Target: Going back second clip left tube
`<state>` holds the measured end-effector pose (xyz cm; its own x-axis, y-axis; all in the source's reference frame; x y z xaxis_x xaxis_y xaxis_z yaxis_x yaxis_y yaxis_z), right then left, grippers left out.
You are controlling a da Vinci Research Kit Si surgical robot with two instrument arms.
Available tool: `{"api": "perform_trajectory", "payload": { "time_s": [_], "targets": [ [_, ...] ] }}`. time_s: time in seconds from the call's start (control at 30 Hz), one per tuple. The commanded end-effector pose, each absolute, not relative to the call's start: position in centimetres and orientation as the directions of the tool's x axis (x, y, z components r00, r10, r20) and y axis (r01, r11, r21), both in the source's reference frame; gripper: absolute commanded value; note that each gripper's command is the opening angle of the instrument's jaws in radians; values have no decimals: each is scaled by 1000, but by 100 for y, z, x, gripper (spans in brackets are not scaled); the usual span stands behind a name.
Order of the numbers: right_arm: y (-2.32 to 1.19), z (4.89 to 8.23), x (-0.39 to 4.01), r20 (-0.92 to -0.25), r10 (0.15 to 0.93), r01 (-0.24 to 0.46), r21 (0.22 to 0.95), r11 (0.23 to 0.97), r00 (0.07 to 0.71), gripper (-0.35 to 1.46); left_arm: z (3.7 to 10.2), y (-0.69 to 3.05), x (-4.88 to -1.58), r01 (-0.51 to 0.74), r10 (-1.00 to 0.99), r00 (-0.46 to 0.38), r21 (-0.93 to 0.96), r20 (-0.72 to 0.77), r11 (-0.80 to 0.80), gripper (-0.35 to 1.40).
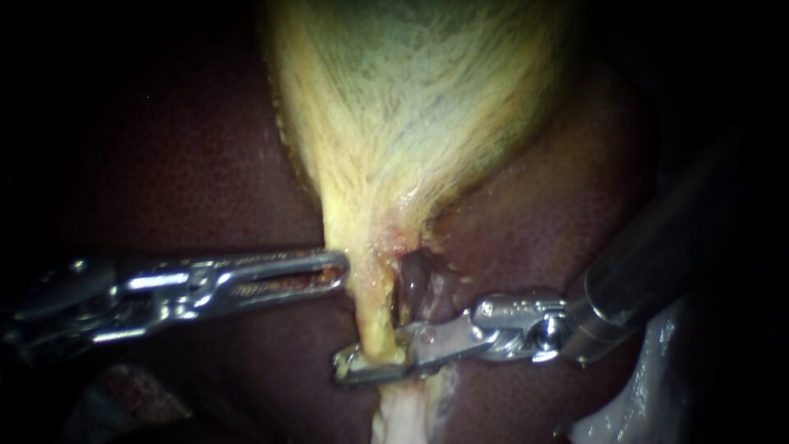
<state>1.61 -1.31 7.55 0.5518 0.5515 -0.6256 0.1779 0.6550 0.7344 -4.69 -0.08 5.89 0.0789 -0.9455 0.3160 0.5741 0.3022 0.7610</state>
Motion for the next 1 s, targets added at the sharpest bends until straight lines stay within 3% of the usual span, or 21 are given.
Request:
{"api": "perform_trajectory", "payload": {
  "time_s": [0.03,0.2,0.23,0.3,0.33,0.4,0.5,1.0],
  "targets": [
    [-131,755,160,-627,550,179,733,656,552,-35,589,-8,-469,574,-945,79,761,316,302,-35],
    [-132,754,161,-615,564,170,745,646,552,-35,589,-8,-469,576,-945,78,760,317,302,-35],
    [-131,754,161,-619,570,174,745,643,540,-27,589,-8,-469,576,-945,78,760,317,302,-35],
    [-132,754,163,-628,596,188,751,633,501,11,589,-8,-469,576,-945,78,760,317,302,-35],
    [-131,754,163,-632,603,196,752,630,487,21,589,-7,-469,576,-945,78,760,317,302,-35],
    [-131,754,167,-638,615,205,753,626,463,39,589,-8,-469,576,-945,78,760,317,302,-35],
    [-132,751,171,-639,620,207,753,625,456,51,589,-8,-468,576,-945,78,760,317,302,-35],
    [-118,730,156,-760,508,250,627,738,404,60,587,-9,-465,575,-945,79,760,317,302,-35]
  ]
}}
